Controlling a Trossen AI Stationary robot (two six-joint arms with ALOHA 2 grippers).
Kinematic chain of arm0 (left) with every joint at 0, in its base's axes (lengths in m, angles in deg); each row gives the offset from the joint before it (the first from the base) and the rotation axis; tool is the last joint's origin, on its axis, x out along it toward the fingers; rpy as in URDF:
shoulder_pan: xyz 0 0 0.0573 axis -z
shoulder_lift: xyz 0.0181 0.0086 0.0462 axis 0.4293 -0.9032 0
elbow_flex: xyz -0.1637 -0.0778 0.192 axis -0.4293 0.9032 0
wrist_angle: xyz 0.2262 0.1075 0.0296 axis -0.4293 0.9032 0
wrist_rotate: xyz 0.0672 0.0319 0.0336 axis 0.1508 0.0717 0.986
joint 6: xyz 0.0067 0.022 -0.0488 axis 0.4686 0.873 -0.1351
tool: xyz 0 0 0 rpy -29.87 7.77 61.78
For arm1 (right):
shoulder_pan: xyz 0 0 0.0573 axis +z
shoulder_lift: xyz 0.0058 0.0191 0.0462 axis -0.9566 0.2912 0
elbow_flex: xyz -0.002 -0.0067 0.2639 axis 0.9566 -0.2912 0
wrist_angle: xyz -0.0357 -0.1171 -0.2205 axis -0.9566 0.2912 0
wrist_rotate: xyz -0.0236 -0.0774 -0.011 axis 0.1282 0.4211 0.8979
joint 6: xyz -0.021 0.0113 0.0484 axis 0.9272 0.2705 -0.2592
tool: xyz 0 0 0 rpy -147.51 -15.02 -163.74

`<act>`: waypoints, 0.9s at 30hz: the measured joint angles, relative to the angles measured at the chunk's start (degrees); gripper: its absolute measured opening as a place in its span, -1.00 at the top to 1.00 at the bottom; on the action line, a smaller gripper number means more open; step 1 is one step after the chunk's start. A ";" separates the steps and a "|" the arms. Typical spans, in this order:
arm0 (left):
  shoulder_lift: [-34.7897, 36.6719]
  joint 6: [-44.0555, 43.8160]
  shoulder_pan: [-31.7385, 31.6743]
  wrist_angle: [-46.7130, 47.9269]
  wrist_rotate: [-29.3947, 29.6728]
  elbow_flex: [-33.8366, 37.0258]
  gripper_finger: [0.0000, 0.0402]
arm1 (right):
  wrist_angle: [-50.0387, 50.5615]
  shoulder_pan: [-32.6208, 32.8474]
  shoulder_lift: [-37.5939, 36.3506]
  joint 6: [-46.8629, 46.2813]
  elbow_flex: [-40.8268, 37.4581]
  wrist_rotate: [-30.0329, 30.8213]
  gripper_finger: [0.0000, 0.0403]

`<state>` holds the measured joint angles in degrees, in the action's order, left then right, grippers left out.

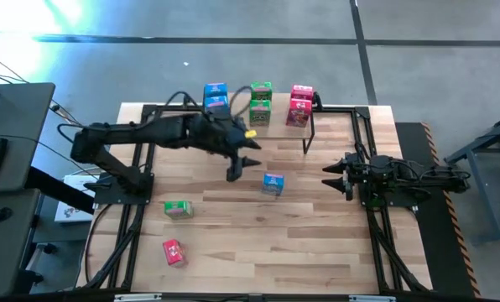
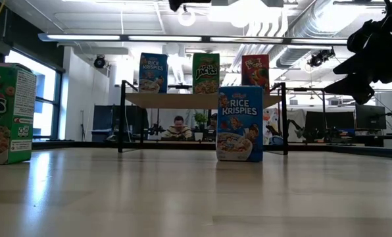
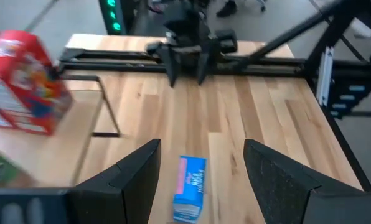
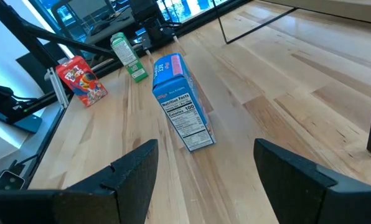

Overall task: Stack cereal on shelf
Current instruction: Put the blue cereal box on the shelf aligned with the other blue cereal boxes

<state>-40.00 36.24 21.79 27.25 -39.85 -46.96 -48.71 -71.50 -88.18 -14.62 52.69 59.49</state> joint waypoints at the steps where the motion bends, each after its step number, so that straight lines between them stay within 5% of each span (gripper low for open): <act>1: -0.67 0.12 0.58 -0.06 0.00 0.00 -0.10 | -0.01 -0.02 0.01 0.00 0.00 0.01 -0.28; 16: -11.35 4.50 5.70 -1.52 0.11 0.00 -0.11 | 0.01 -0.02 0.01 0.00 0.00 0.03 -0.28; 27: -17.16 6.36 5.19 -3.72 2.90 -0.02 -0.30 | 0.32 -0.02 0.01 0.00 0.00 0.10 -0.28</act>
<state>-57.16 42.60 26.98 23.54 -36.95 -46.98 -48.39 -71.53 -88.17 -14.62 52.69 59.59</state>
